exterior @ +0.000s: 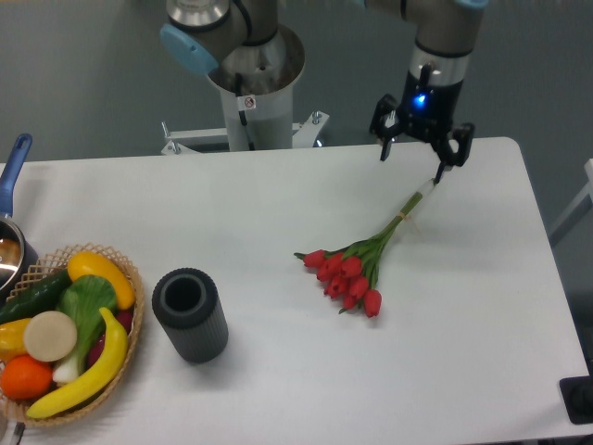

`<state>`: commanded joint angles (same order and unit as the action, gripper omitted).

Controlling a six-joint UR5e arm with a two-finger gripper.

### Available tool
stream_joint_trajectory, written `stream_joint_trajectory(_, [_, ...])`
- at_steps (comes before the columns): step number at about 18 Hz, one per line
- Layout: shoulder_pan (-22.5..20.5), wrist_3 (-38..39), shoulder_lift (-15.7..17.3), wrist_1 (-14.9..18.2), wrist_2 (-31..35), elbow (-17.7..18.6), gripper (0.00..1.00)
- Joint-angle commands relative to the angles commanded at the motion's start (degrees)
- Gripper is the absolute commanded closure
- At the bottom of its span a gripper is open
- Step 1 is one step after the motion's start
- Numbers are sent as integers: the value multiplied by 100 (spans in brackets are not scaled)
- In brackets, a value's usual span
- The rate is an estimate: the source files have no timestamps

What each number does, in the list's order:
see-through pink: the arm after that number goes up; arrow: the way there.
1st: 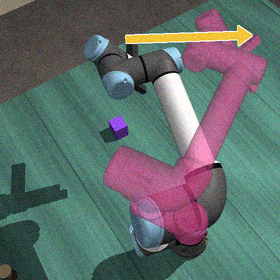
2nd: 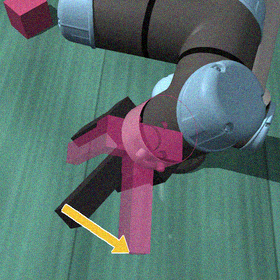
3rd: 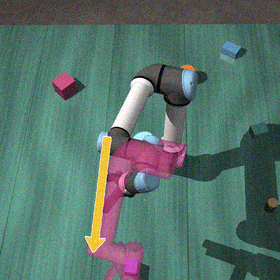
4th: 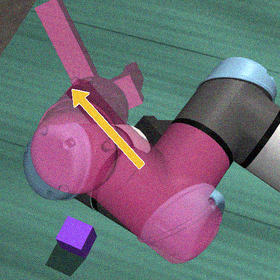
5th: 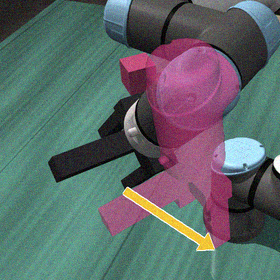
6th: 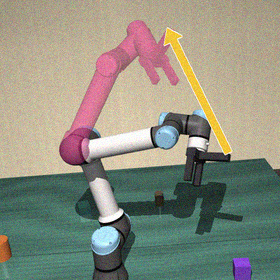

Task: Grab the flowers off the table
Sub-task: 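Move the open gripper down toward the red tulip stems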

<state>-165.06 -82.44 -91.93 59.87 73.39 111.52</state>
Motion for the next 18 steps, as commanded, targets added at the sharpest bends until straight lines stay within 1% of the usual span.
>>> stream_joint_trajectory(3, [9, -18, -202, -422, 157, 238, 0])
stream_joint_trajectory(4, [26, -18, -272, -459, 358, 247, 0])
stream_joint_trajectory(6, [175, -44, -518, -468, 894, 160, 0])
stream_joint_trajectory(8, [298, -79, -729, -477, 1168, 45, 0])
stream_joint_trajectory(10, [343, -53, -914, -494, 1178, 19, 0])
stream_joint_trajectory(11, [352, -70, -941, -512, 1178, 19, 0])
stream_joint_trajectory(12, [369, -105, -1002, -599, 1178, 27, 0])
stream_joint_trajectory(14, [396, -298, -1230, -853, 1178, 19, 0])
stream_joint_trajectory(15, [396, -368, -1301, -915, 1178, 45, 0])
stream_joint_trajectory(18, [396, -702, -1328, -916, 1169, 106, 0])
